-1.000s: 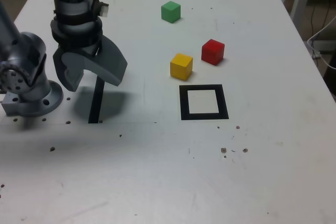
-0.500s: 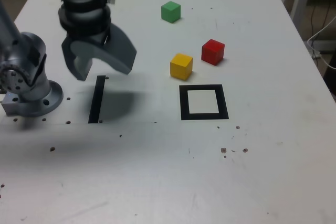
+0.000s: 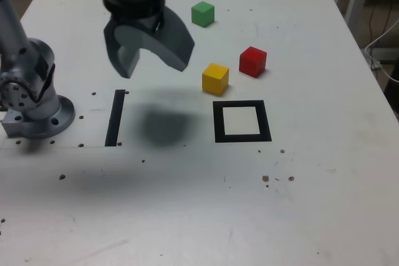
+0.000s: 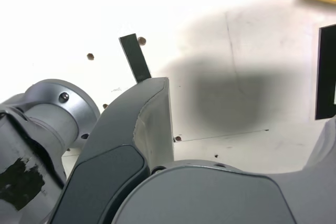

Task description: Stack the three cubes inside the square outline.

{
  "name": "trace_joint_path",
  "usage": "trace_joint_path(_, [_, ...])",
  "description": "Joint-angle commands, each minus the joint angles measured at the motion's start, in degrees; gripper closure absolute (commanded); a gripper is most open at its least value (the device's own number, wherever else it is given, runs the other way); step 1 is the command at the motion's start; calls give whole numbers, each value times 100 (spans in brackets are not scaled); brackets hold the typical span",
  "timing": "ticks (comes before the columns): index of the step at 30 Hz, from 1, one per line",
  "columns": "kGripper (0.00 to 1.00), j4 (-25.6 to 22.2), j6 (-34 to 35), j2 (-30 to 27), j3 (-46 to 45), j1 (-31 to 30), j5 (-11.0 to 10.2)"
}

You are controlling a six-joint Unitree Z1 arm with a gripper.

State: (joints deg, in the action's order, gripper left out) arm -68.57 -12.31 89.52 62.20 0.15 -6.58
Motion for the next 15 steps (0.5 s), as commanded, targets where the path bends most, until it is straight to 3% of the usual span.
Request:
trace_joint_path(1, [1, -8, -163, 181, 163, 95, -16])
trace_joint_path(7, [1, 8, -658, 554, 510, 395, -147])
trace_joint_path(15, [1, 2, -1479, 1155, 1151, 816, -514])
